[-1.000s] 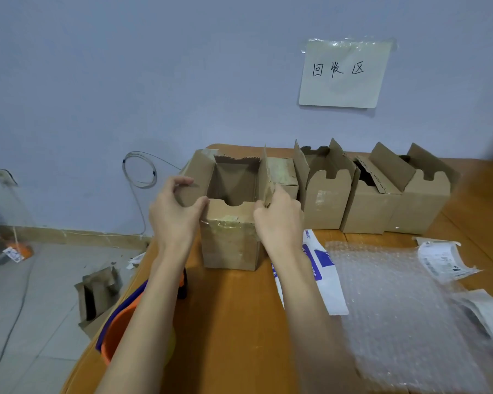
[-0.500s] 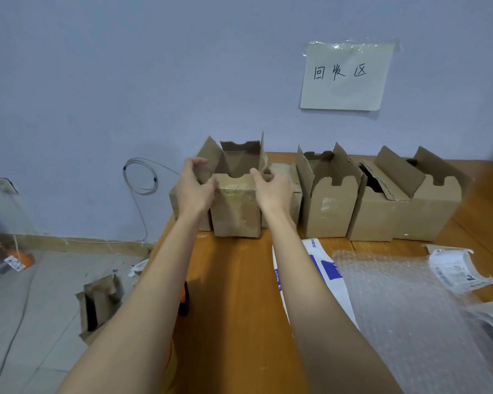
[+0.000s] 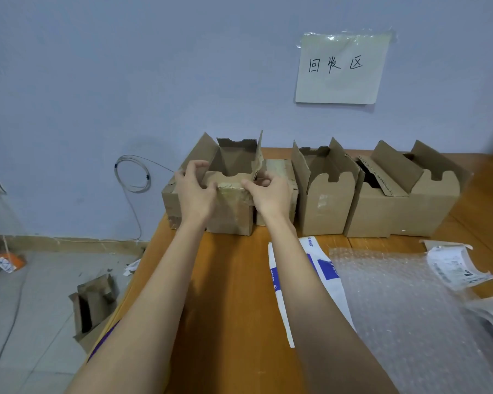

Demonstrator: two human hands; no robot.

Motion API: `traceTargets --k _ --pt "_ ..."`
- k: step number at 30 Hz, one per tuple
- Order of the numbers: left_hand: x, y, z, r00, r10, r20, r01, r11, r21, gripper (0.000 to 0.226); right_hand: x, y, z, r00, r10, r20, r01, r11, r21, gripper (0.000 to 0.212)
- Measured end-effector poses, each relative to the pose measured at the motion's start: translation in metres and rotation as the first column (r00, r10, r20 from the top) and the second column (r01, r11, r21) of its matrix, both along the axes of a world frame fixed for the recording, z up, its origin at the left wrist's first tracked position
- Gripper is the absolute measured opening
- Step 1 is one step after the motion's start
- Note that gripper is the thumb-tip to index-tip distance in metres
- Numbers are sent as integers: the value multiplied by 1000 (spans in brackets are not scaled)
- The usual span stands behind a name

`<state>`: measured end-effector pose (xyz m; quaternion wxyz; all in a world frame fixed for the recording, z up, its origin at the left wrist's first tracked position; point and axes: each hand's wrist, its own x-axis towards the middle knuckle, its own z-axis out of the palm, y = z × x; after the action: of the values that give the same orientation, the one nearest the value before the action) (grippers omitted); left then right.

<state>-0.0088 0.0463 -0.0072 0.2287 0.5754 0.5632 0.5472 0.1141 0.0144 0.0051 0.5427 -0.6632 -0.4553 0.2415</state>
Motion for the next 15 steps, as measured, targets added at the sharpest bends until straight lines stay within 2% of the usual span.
traceTargets --k 2,3,5,6,8,11,13,15 --pt "10 -11 7 991 131 28 -134 972 191 35 6 -8 8 997 54 -46 -55 998 -8 43" --pt "18 -19 14 983 177 49 -183 928 324 31 10 -14 14 994 74 -77 -75 997 -16 45" --pt "37 -36 34 989 129 74 -149 847 511 19 20 -22 24 989 59 -139 -59 998 2 43" --pt "49 -45 43 997 43 67 -72 845 530 13 27 -25 28 984 7 -178 3 999 51 39" --pt "74 -54 56 991 -136 4 122 902 413 8 45 -33 33 947 -160 -277 219 956 195 27" --pt "108 -52 57 936 -342 -85 345 938 32 26 80 -43 35 836 -443 -325 535 791 298 21" --pt "128 -45 48 903 -421 -87 400 897 -191 48 101 -45 31 794 -543 -274 604 758 247 28" --pt "144 -35 40 901 -431 -54 394 862 -318 64 112 -42 24 801 -576 -166 597 790 137 39"
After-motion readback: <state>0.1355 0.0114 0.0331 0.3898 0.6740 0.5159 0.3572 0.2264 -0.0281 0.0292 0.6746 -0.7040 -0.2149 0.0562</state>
